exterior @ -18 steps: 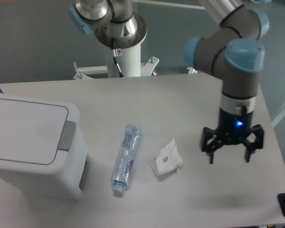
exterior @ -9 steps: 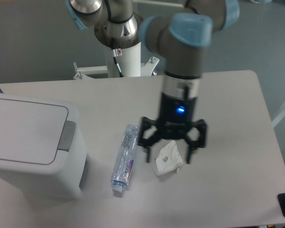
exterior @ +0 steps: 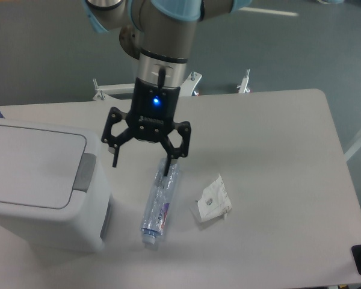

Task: Open the trash can
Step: 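Lower the gripper onto the trash can lid edge and press it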

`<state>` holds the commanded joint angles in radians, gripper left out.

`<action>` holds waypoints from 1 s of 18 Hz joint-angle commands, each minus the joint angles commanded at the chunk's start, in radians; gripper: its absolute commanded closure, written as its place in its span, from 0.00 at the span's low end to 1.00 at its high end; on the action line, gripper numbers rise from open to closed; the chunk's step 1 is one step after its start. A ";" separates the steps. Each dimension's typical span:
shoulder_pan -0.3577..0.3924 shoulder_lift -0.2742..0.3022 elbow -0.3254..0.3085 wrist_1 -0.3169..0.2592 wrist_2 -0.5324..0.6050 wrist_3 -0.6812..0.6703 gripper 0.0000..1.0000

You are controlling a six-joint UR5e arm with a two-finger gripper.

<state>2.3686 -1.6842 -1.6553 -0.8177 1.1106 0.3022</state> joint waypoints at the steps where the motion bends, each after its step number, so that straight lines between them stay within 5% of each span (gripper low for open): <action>1: -0.006 -0.018 0.021 0.002 0.000 0.002 0.00; 5: -0.035 -0.069 0.069 0.000 0.005 0.000 0.00; 18: -0.060 -0.069 0.051 0.002 0.006 0.002 0.00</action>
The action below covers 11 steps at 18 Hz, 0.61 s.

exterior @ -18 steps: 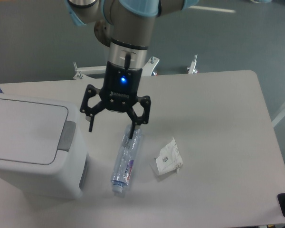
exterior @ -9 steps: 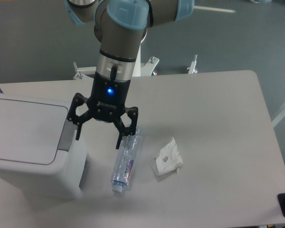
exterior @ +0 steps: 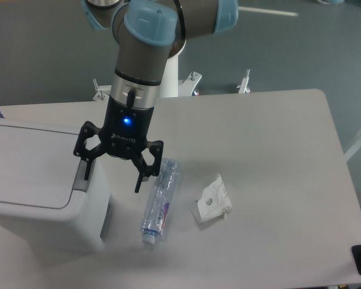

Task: Open the trash can
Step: 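Lower the gripper onto the trash can lid edge and press it, then hold the gripper at the lid as the lid swings open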

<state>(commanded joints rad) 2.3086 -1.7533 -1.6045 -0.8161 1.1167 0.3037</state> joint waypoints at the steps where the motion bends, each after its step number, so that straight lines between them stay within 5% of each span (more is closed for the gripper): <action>1: 0.000 0.000 -0.002 0.000 0.000 0.002 0.00; 11: 0.000 0.000 -0.014 0.000 0.003 0.000 0.00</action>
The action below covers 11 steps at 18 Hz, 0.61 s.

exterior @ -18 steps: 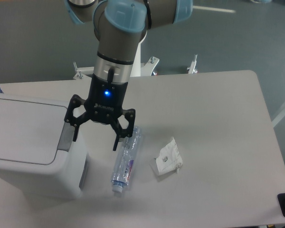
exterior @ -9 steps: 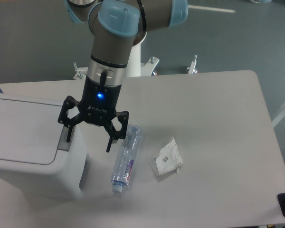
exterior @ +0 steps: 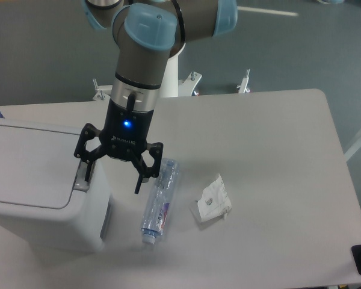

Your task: Open the trash can

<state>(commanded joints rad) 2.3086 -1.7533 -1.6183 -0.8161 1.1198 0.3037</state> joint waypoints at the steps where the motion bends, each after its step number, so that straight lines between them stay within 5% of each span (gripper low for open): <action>1: 0.000 0.000 0.000 0.000 0.000 0.000 0.00; 6: 0.000 0.005 0.012 0.000 0.003 0.000 0.00; 11: 0.035 0.005 0.104 0.002 0.011 0.009 0.00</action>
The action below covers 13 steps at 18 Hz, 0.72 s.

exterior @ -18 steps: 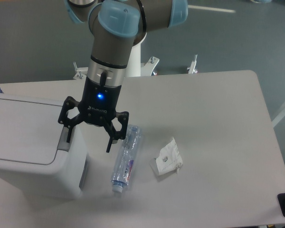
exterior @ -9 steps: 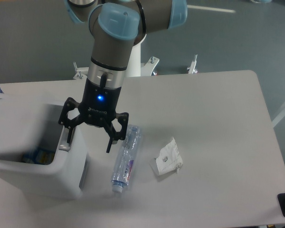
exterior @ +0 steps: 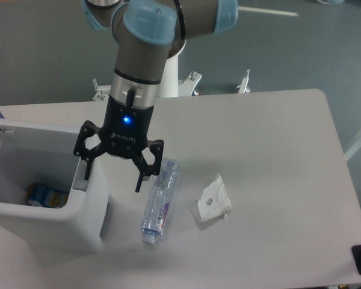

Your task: Open the trash can

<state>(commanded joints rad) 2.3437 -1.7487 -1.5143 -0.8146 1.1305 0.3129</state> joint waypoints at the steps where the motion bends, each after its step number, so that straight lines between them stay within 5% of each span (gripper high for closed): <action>1: 0.026 -0.005 0.015 0.000 0.018 0.014 0.00; 4: 0.069 -0.023 0.045 -0.003 0.132 0.096 0.00; 10: 0.196 -0.116 -0.032 0.000 0.374 0.362 0.00; 13: 0.276 -0.147 -0.026 -0.003 0.391 0.414 0.00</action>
<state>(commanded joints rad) 2.6198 -1.8959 -1.5401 -0.8176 1.5218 0.7270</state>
